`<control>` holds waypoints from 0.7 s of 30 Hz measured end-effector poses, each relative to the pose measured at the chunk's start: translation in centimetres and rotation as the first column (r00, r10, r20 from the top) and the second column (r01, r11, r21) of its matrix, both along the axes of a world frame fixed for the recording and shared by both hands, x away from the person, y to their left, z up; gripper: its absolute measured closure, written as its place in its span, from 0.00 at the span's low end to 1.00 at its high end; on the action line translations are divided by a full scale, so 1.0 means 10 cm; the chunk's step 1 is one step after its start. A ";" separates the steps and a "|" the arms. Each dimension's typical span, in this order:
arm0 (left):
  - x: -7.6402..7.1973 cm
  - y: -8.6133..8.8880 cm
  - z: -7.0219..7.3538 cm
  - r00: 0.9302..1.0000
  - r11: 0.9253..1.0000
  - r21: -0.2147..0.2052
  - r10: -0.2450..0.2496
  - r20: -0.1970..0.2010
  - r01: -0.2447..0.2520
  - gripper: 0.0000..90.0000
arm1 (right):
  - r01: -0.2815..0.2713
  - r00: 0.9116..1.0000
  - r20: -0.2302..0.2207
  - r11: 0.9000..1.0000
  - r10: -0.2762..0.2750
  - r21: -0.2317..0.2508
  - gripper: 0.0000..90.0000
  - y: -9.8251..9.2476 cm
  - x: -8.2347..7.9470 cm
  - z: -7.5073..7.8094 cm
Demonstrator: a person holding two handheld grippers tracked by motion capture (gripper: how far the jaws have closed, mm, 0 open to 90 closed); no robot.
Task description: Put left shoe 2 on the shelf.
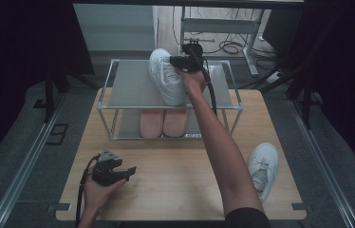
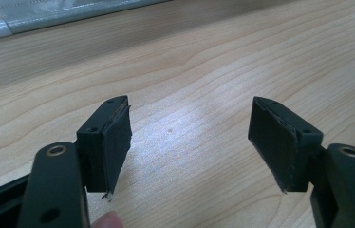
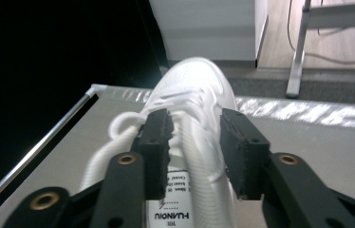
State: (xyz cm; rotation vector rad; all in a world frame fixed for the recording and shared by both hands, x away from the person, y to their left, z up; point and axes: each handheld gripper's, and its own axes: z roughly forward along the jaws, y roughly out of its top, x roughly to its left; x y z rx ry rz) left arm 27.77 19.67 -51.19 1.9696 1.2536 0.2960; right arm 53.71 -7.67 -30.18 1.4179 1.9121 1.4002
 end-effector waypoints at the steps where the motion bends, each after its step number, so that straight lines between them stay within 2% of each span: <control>1: 0.00 0.00 0.00 1.000 1.000 -0.001 -0.001 -0.001 0.001 0.35 | -0.005 1.000 0.006 1.000 0.005 -0.001 0.69 -0.02 -0.02 0.02; 5: -0.01 -0.01 0.01 1.000 1.000 0.002 -0.002 0.006 0.002 0.35 | -0.037 0.998 0.047 0.999 0.038 -0.013 0.69 -0.11 -0.16 0.11; 8: -0.02 -0.02 0.02 1.000 1.000 0.003 -0.003 0.009 0.003 0.35 | -0.056 0.996 0.065 0.998 0.058 -0.031 0.73 -0.17 -0.26 0.12; 10: -0.02 -0.03 0.03 1.000 1.000 0.003 -0.004 0.010 0.004 0.35 | -0.072 0.994 0.074 0.997 0.075 -0.036 0.79 -0.23 -0.35 0.12; 15: -0.03 -0.07 0.03 1.000 1.000 0.008 -0.012 0.011 0.012 0.35 | -0.104 0.990 0.086 0.993 0.109 -0.058 0.93 -0.42 -0.56 0.08; 21: -0.03 -0.08 0.04 1.000 1.000 0.008 -0.015 0.015 0.015 0.35 | -0.123 0.988 0.086 0.989 0.129 -0.081 1.00 -0.59 -0.70 -0.03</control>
